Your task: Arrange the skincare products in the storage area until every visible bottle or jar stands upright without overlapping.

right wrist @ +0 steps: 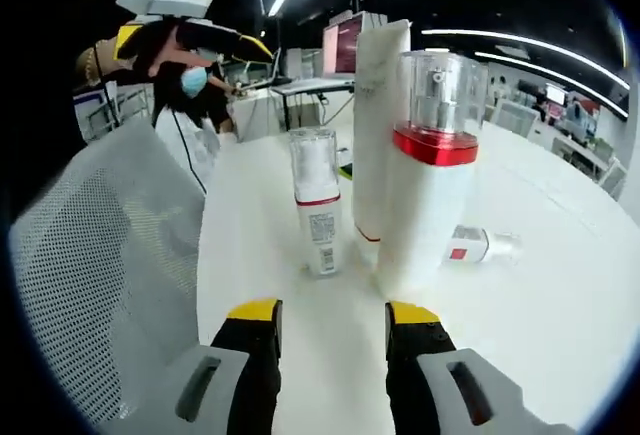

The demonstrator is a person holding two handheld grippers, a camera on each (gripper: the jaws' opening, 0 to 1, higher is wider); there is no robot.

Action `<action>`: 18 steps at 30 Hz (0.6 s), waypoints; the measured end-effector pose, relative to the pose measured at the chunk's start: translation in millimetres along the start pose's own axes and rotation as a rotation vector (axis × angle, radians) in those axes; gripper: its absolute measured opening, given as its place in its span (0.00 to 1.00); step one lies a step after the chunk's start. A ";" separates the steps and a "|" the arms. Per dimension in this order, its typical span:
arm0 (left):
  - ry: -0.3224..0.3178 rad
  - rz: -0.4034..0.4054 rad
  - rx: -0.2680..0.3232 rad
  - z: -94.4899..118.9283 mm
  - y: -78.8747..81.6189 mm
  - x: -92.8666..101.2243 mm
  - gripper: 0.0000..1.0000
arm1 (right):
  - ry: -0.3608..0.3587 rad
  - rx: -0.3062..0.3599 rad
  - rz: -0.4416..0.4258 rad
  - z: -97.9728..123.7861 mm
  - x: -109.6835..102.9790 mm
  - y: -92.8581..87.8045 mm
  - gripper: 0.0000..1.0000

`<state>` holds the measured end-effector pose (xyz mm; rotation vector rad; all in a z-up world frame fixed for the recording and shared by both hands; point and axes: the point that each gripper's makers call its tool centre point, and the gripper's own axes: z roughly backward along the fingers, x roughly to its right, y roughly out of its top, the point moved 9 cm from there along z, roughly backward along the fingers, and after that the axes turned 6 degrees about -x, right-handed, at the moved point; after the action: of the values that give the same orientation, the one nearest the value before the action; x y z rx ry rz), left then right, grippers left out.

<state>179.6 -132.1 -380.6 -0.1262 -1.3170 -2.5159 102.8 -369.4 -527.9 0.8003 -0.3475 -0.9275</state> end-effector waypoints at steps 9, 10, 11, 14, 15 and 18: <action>-0.001 -0.010 0.032 3.0 7.6 -0.3 0.87 | -0.050 0.027 -0.027 31.9 -18.3 14.2 0.55; 0.004 -0.006 0.035 3.7 7.6 0.3 0.88 | -0.054 0.033 -0.032 34.0 -20.0 15.5 0.56; 0.015 -0.003 0.042 5.1 6.8 1.3 0.89 | -0.062 0.040 -0.036 37.7 -23.8 18.4 0.56; 0.022 0.008 0.038 7.5 1.5 2.5 0.90 | -0.076 0.055 -0.057 43.9 -30.4 22.7 0.59; 0.022 0.010 0.038 8.2 0.0 3.3 0.90 | -0.086 0.059 -0.059 46.0 -32.1 23.3 0.61; 0.023 0.013 0.032 12.3 -5.0 4.4 0.91 | -0.104 0.076 -0.069 52.4 -37.4 26.8 0.65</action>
<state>173.3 -120.4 -376.5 -0.0985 -1.3424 -2.4764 66.2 -353.7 -470.6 0.8398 -0.4510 -1.0274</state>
